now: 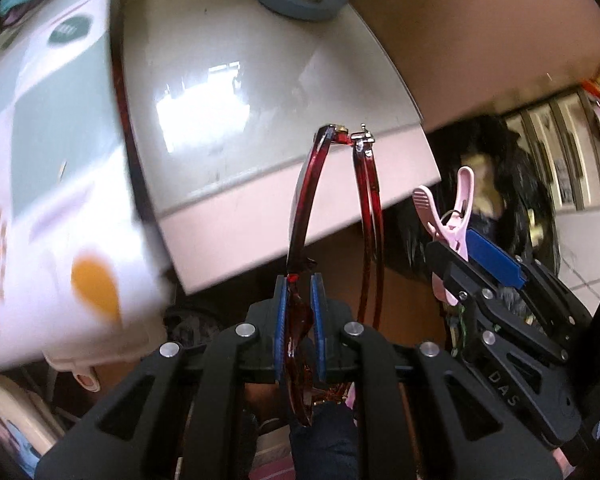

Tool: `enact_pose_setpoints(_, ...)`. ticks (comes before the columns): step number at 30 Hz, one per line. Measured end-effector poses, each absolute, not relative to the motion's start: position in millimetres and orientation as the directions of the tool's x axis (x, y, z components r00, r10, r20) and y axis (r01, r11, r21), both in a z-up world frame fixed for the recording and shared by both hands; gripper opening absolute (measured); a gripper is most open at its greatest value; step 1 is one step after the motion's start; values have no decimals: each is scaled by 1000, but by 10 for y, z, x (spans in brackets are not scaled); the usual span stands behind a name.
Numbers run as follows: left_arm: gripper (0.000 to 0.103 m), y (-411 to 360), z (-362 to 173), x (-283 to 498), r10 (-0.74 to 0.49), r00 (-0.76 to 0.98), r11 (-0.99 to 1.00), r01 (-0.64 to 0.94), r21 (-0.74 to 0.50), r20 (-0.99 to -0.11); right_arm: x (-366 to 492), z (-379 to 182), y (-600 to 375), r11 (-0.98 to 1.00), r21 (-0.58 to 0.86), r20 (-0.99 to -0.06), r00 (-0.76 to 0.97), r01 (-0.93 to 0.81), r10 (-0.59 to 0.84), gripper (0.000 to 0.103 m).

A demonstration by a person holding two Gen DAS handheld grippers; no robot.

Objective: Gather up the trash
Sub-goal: 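Carry the sunglasses and pink clip over the trash bin with both grippers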

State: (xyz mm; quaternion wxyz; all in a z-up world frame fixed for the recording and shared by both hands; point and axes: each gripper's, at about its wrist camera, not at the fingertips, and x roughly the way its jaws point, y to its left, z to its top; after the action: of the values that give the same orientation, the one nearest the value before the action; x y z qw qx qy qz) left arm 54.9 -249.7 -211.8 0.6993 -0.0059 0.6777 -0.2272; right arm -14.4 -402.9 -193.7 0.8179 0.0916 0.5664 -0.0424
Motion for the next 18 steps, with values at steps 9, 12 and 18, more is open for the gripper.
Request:
enact_pose_setpoints(9, 12, -1946, -2068, -331, -338, -37, 888, 319, -332, -940, -1069, -1811, -3422, 981, 88, -940, 339, 174, 25, 41)
enact_pose_setpoints(12, 12, -1712, -2091, -575, -333, -45, 899, 285, -331, -942, -1260, -1822, -3235, 984, 94, -945, 325, 153, 40, 41)
enact_pose_setpoints(18, 12, -1304, -2290, -974, -314, -53, 930, 181, -319, -948, -1509, -2036, -2823, 991, 114, -959, 270, 69, 91, 41)
